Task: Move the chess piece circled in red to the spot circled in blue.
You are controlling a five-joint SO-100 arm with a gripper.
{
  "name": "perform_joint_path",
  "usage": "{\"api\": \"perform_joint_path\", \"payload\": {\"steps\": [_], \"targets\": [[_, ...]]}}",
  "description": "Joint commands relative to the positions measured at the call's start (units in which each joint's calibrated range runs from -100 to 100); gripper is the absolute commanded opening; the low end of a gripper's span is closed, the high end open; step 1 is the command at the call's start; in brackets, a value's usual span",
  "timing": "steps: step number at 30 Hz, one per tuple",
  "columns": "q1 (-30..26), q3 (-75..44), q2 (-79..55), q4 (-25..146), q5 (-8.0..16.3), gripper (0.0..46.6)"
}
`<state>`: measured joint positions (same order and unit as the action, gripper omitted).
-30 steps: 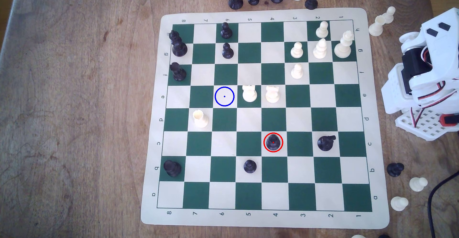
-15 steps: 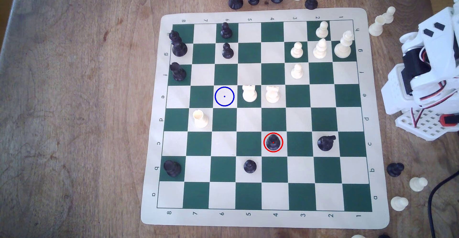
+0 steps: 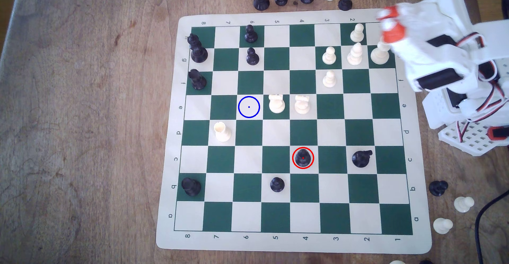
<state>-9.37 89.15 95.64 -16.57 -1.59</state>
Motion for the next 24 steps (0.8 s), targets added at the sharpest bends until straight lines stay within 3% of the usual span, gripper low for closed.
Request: {"api": "perform_joint_path", "payload": {"steps": [1,4,10,16,24], "targets": [[-0.45,-13.0,0.03,27.38,0.39,0.2],[0.02,-14.9,-1.08,40.24,0.59,0.2],[-1.47,-11.73,-5.15,46.22,0.63,0.7],[-3.97,-22.16,-21.19,59.16,0.15,5.1],[-7.02,-23.33,-35.2,60.55,-2.15,15.0]]}}
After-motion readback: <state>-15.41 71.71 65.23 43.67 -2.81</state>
